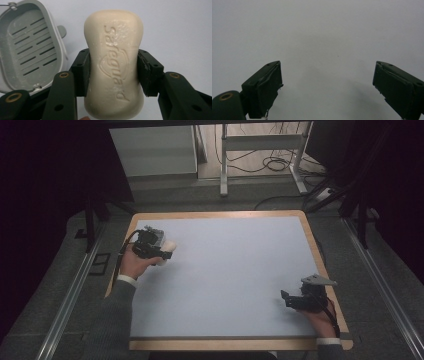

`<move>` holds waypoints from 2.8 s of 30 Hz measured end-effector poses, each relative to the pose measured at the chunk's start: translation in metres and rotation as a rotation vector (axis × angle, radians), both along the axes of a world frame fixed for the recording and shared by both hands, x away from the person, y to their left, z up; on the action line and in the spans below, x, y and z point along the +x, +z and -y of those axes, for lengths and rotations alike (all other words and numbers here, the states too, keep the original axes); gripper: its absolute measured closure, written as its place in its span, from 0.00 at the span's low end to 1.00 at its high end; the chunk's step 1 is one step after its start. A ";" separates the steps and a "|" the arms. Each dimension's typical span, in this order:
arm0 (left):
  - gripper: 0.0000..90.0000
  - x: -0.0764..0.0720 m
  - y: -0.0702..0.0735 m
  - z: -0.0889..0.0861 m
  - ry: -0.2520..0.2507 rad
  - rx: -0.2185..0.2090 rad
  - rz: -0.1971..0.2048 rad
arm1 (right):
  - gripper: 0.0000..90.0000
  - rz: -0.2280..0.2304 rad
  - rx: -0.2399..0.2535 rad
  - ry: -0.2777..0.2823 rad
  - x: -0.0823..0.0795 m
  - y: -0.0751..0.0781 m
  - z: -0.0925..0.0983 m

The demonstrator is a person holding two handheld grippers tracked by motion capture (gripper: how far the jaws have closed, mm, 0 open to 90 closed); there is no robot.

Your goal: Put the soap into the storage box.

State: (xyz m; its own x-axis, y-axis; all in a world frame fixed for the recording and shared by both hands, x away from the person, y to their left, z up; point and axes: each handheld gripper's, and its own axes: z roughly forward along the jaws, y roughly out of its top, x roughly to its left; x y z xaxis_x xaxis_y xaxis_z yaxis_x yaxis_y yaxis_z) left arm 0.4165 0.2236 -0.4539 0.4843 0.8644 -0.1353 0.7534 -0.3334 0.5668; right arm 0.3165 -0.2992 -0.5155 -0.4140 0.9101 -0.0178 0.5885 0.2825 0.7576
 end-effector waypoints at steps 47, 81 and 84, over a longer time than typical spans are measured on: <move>0.55 0.055 -0.021 -0.030 0.219 0.081 -0.029 | 0.10 -0.008 -0.001 0.007 0.001 -0.003 0.001; 0.33 -0.022 -0.002 -0.001 -0.010 0.013 0.106 | 0.10 -0.002 -0.001 0.003 -0.001 -0.001 0.001; 0.32 -0.037 -0.011 0.001 -0.039 0.000 0.102 | 0.10 -0.002 0.000 0.004 -0.001 -0.001 0.000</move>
